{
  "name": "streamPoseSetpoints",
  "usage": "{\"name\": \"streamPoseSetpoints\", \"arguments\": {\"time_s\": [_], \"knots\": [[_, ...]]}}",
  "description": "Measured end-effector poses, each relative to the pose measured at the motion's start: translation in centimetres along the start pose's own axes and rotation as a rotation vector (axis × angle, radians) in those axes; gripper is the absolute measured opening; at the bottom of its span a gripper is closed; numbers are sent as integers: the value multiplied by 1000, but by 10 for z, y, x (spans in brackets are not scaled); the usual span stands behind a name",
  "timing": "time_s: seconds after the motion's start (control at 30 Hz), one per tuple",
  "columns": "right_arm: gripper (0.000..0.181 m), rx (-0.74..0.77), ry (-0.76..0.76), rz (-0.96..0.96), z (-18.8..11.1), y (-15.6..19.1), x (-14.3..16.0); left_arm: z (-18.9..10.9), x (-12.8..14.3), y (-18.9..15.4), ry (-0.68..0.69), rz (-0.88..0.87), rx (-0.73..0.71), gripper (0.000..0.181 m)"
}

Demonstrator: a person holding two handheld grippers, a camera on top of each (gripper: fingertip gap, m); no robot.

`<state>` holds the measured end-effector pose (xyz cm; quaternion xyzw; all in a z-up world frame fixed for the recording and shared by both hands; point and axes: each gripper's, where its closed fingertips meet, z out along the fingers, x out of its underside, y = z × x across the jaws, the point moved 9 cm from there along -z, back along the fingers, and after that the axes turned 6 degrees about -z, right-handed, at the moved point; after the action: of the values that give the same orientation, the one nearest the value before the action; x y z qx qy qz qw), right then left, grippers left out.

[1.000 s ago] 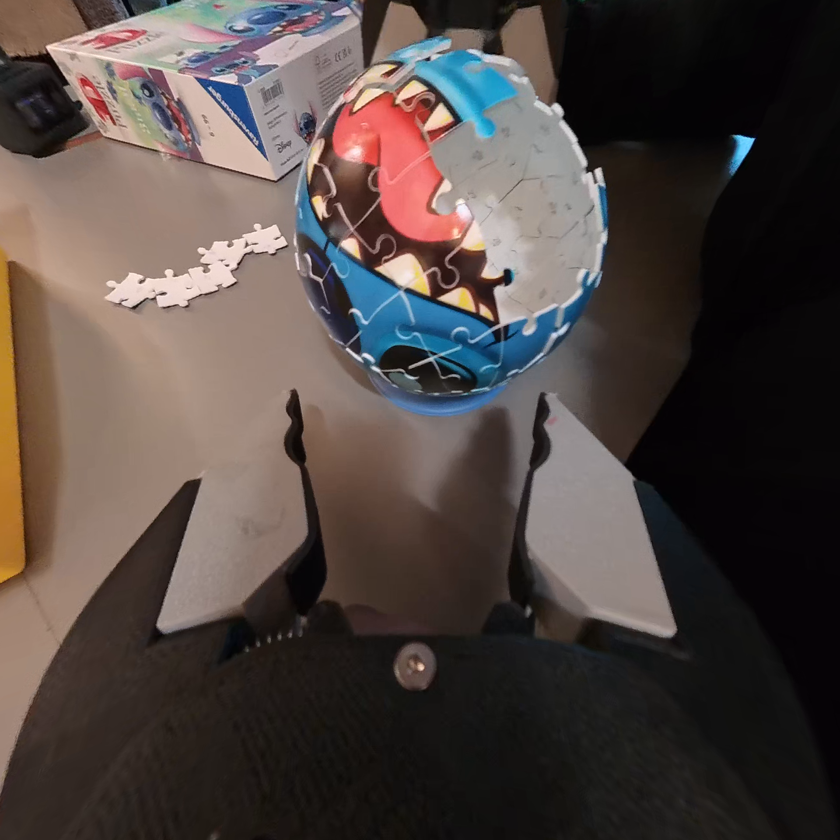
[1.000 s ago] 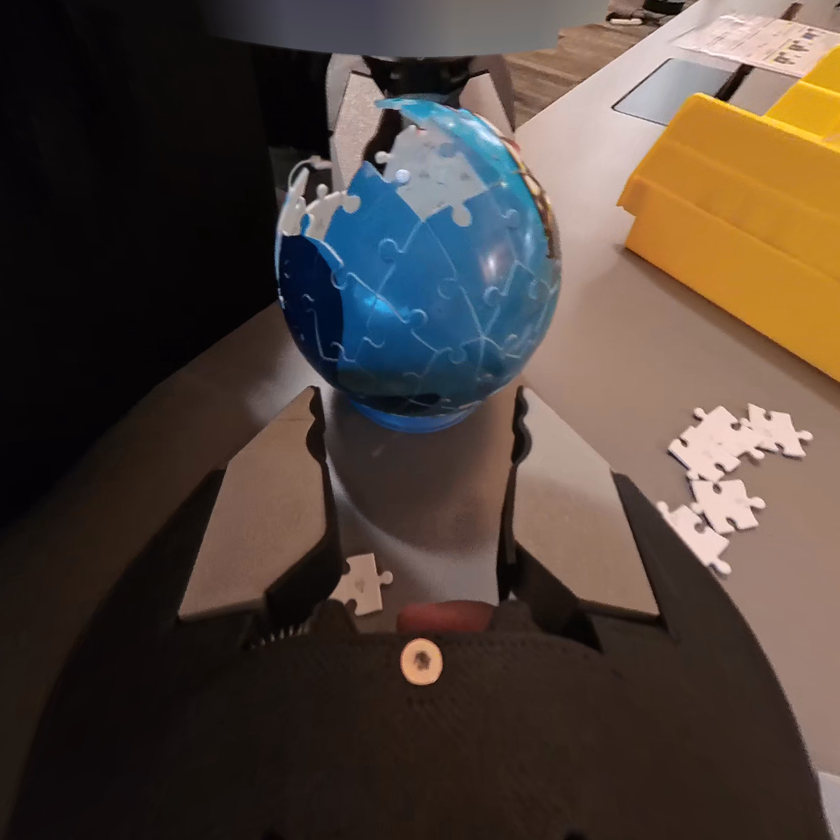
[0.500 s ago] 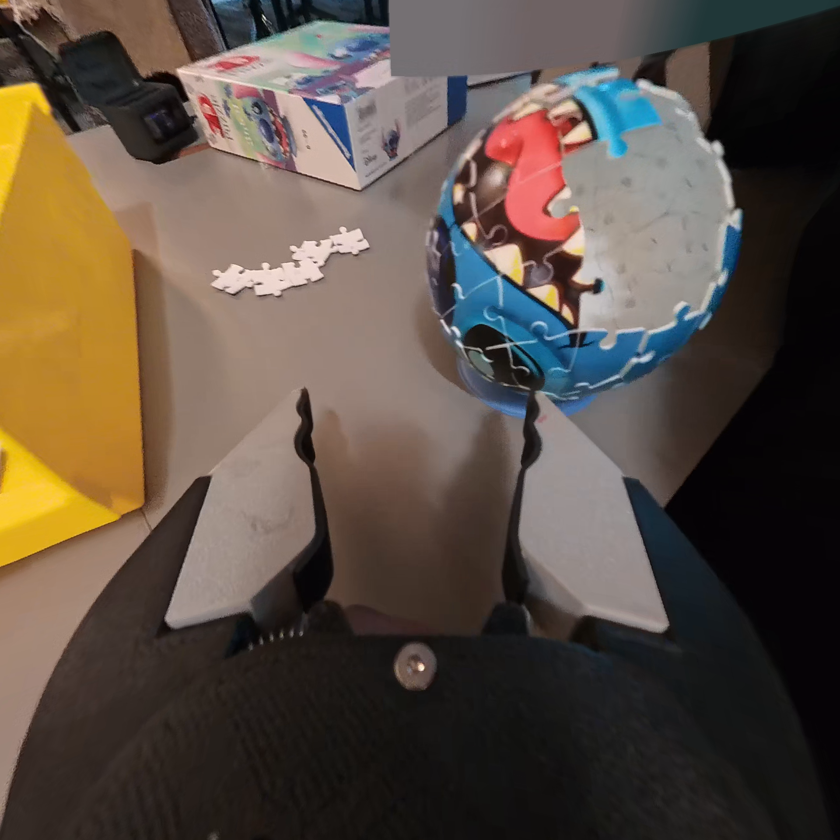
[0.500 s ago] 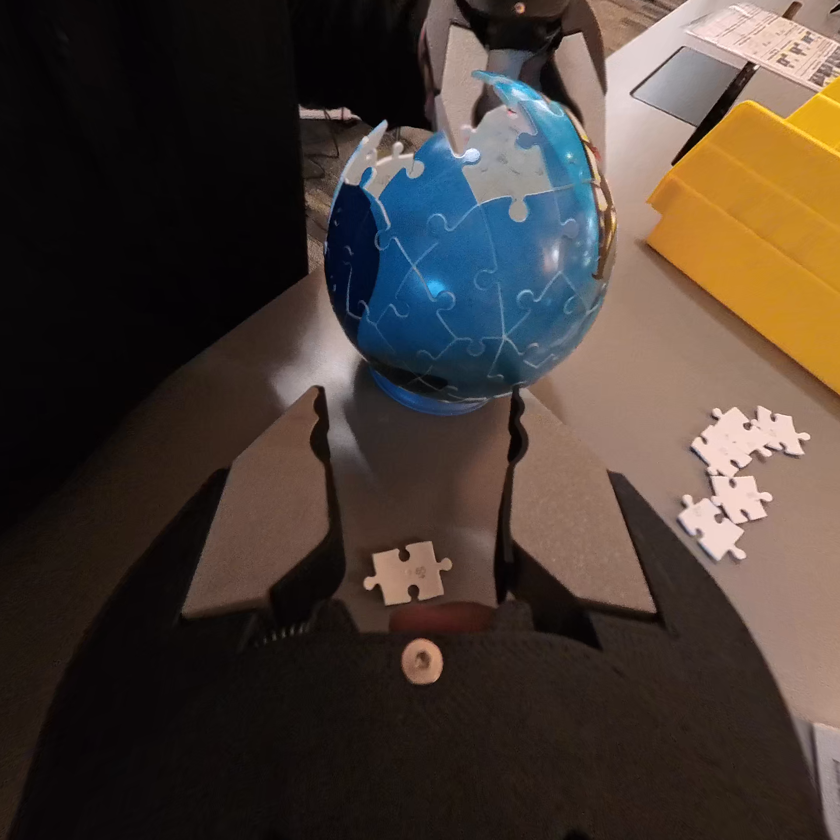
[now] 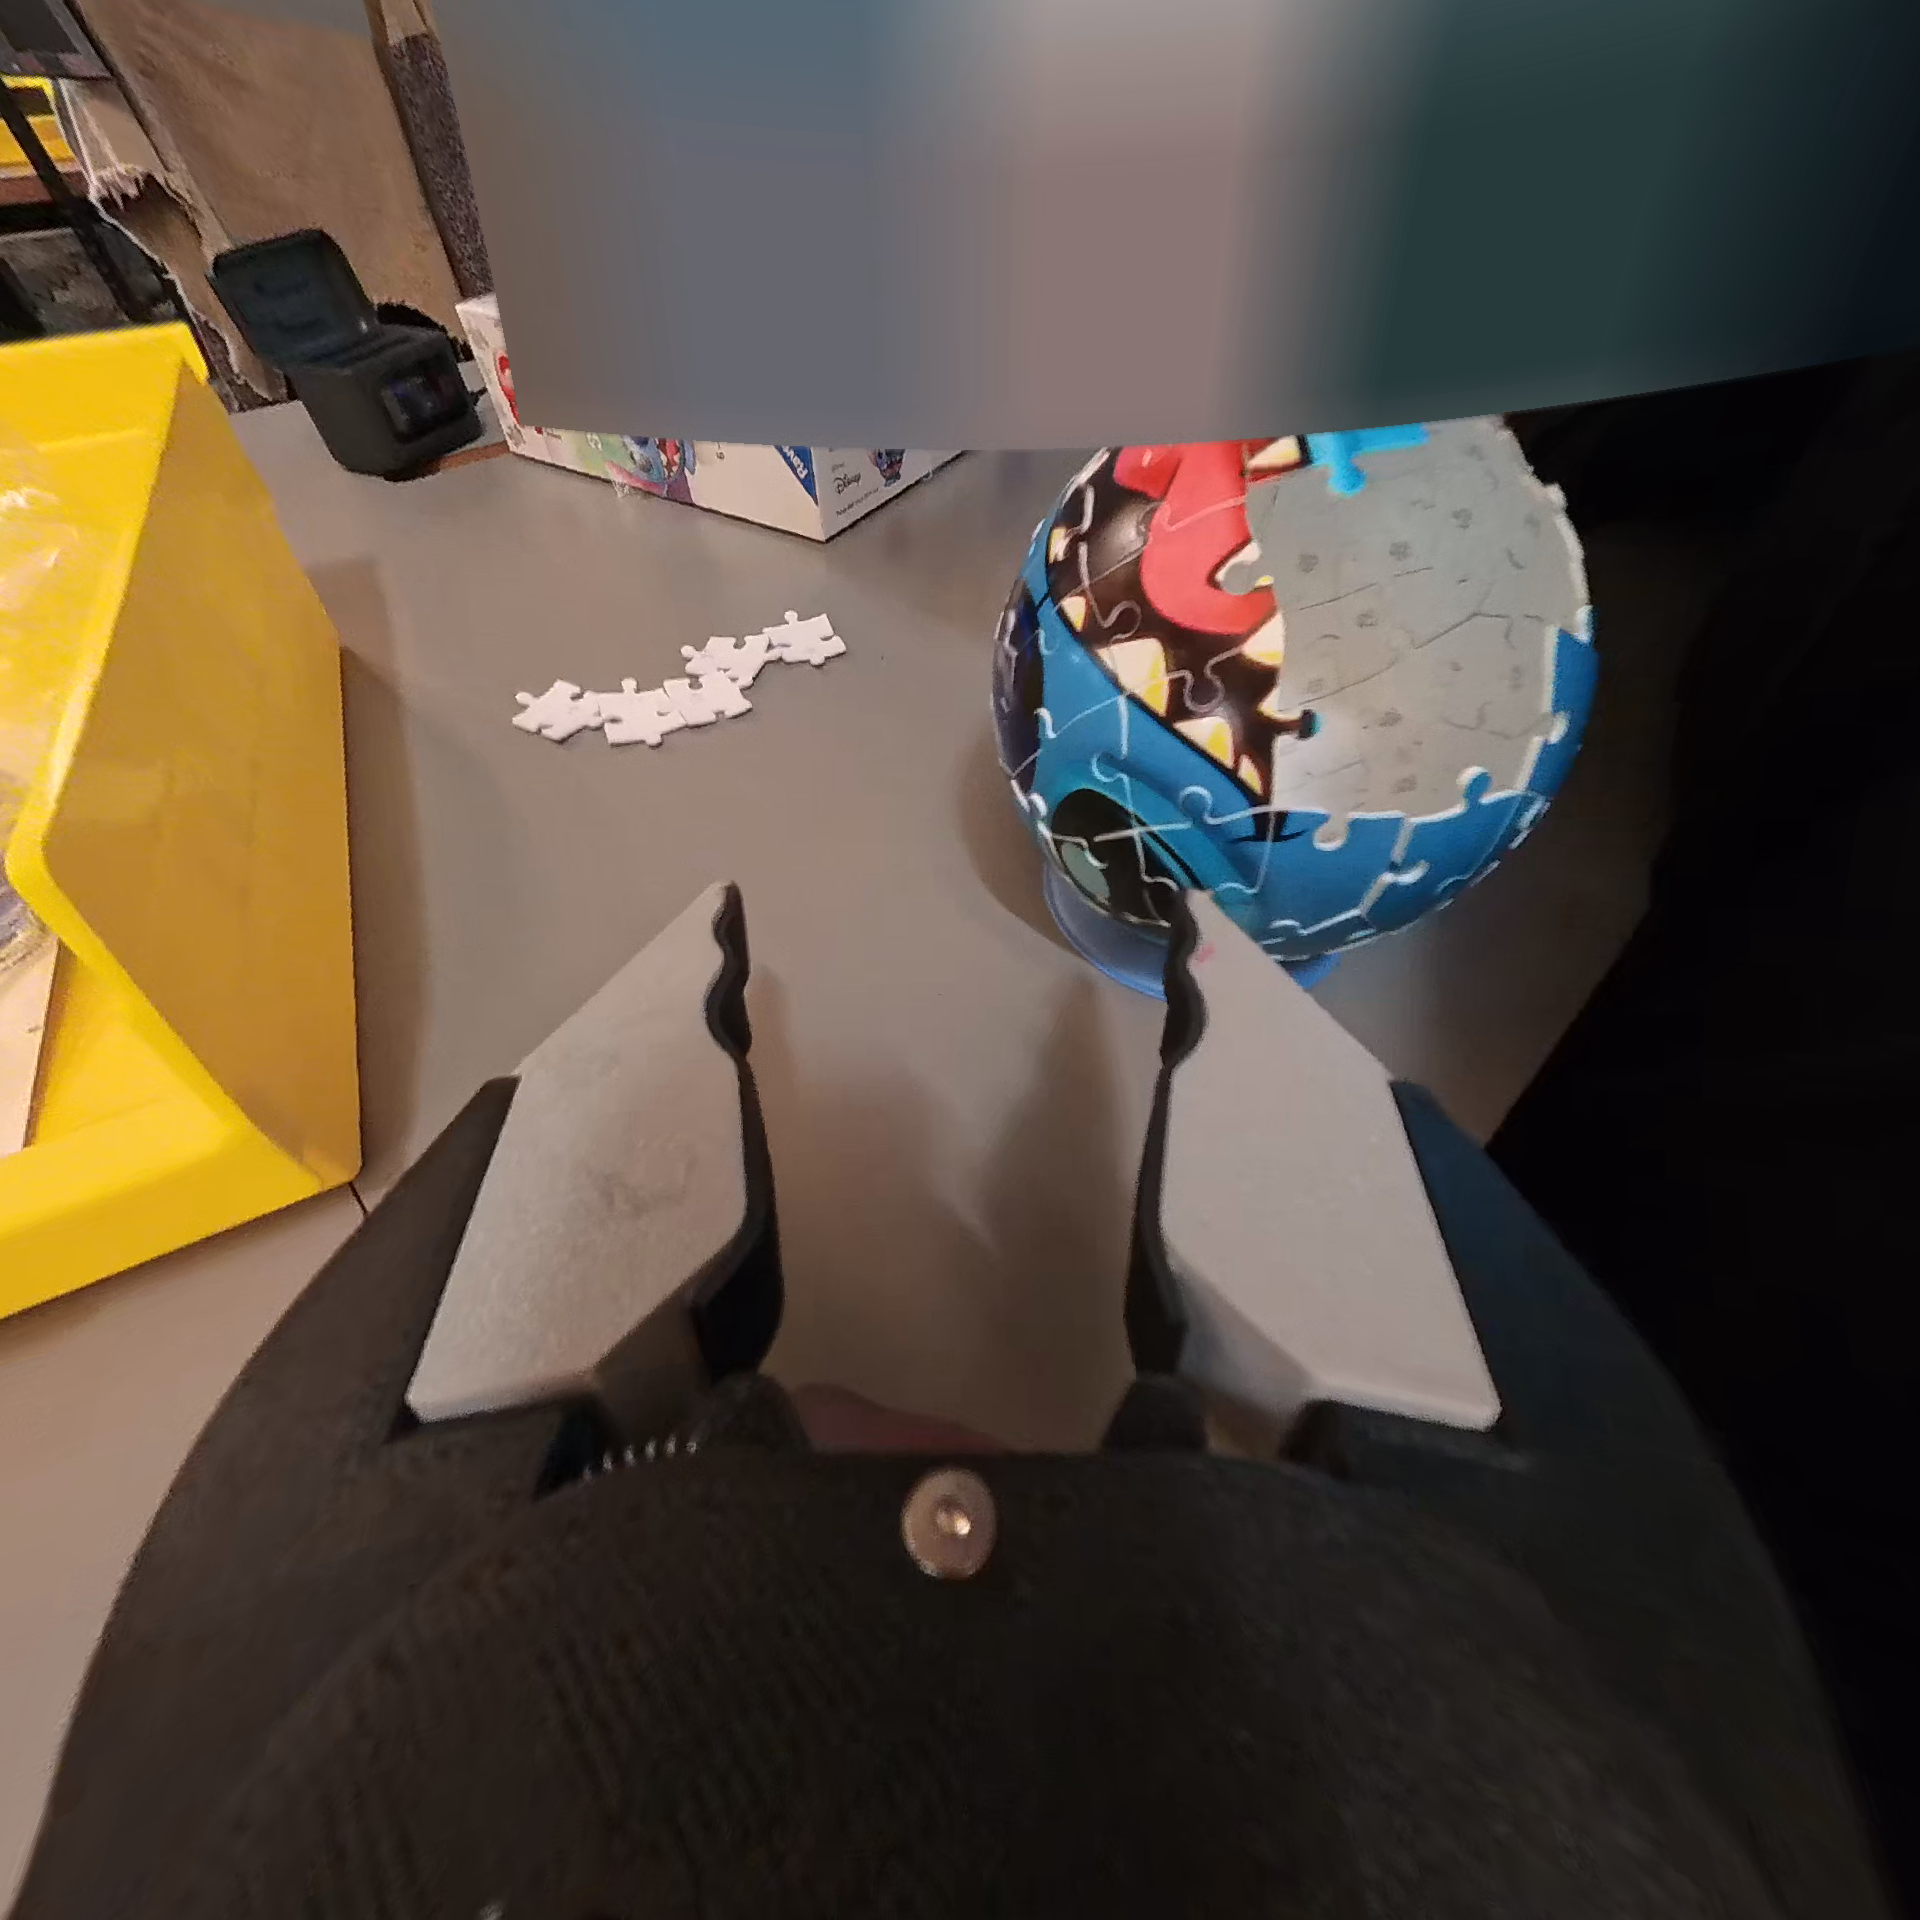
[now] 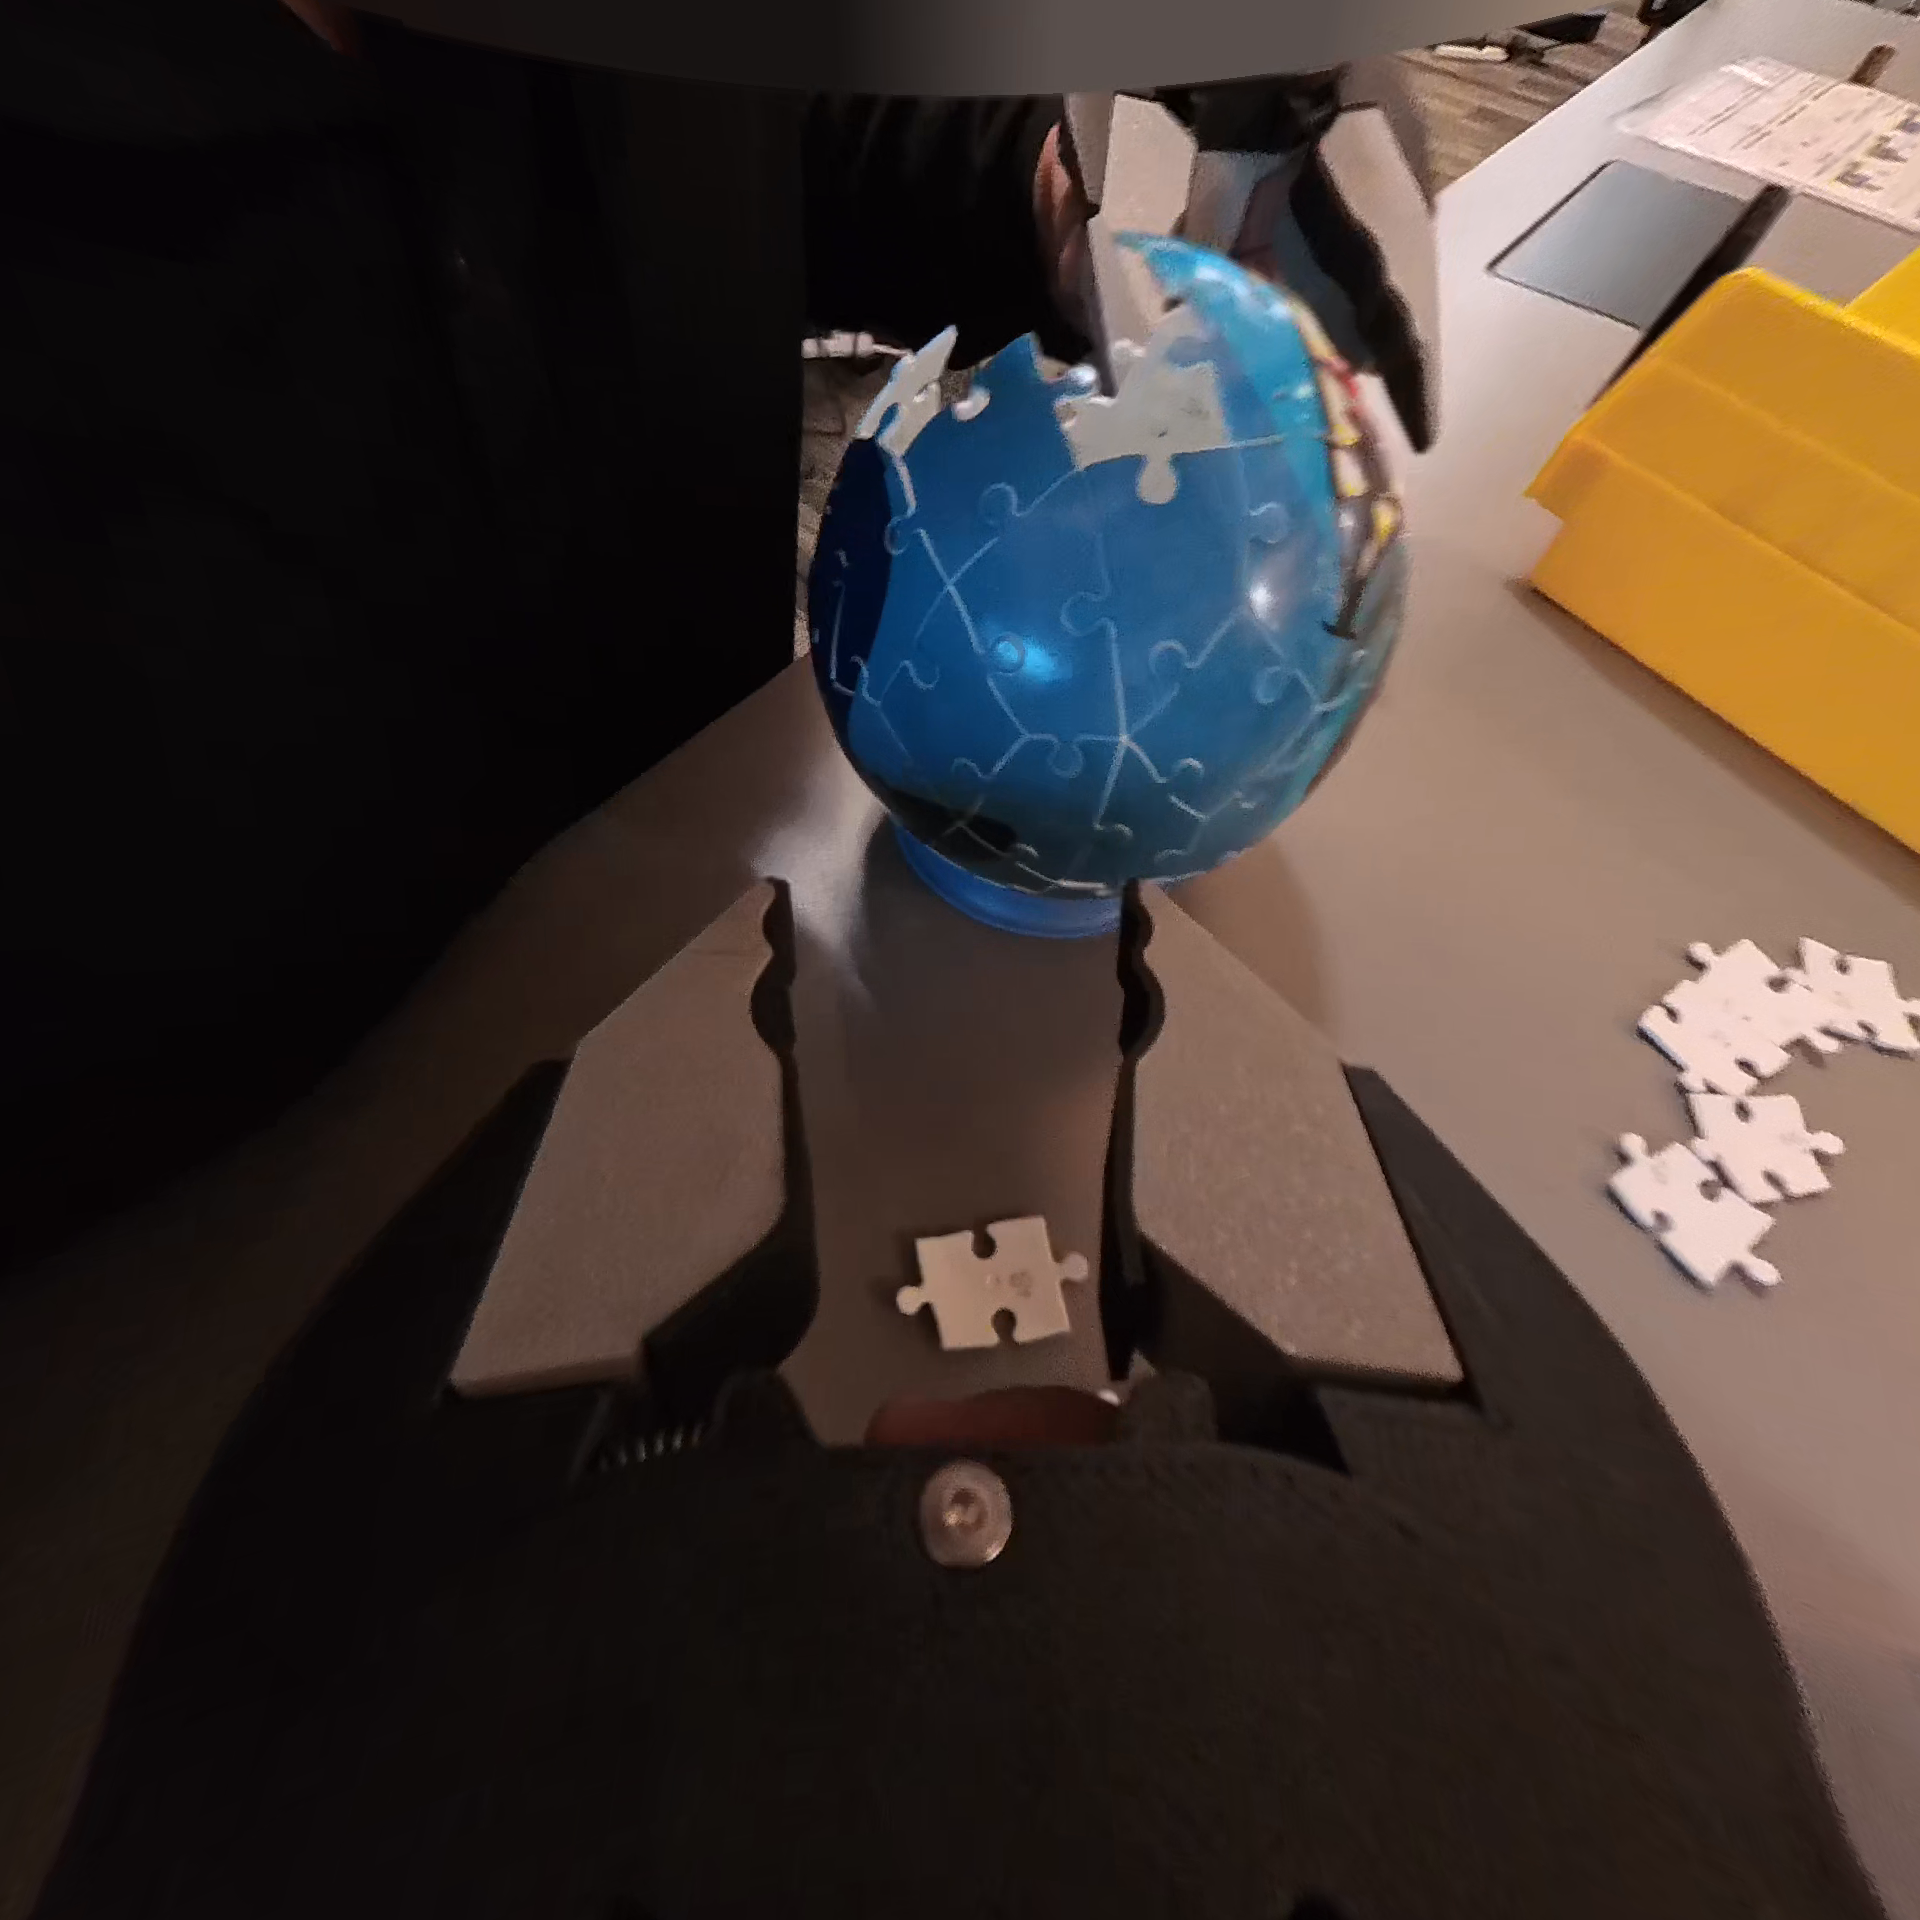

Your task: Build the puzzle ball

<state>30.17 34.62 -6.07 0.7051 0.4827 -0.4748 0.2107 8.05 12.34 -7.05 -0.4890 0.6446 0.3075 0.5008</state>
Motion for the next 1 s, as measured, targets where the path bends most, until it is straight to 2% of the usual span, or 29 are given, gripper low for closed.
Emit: {"name": "streamPoseSetpoints", "arguments": {"time_s": [0.17, 0.33, 0.47, 0.77, 1.0], "knots": [[49, 84, -92, 33, -21, -17, -6, -5, -7, -4, -29, 38, 7, 70], [49, 120, -135, 33, -31, -33, -13, -8, -18, -8, -33, 73, 18, 69], [49, 123, -178, 51, -31, -36, -10, -10, -14, -5, -37, 76, 1, 67], [48, 110, -185, 93, -32, -36, 5, -6, 1, 9, -55, 20, 24, 67], [48, 162, -116, 140, -31, -40, 20, -17, -2, 18, -164, -16, 118, 69]]}}
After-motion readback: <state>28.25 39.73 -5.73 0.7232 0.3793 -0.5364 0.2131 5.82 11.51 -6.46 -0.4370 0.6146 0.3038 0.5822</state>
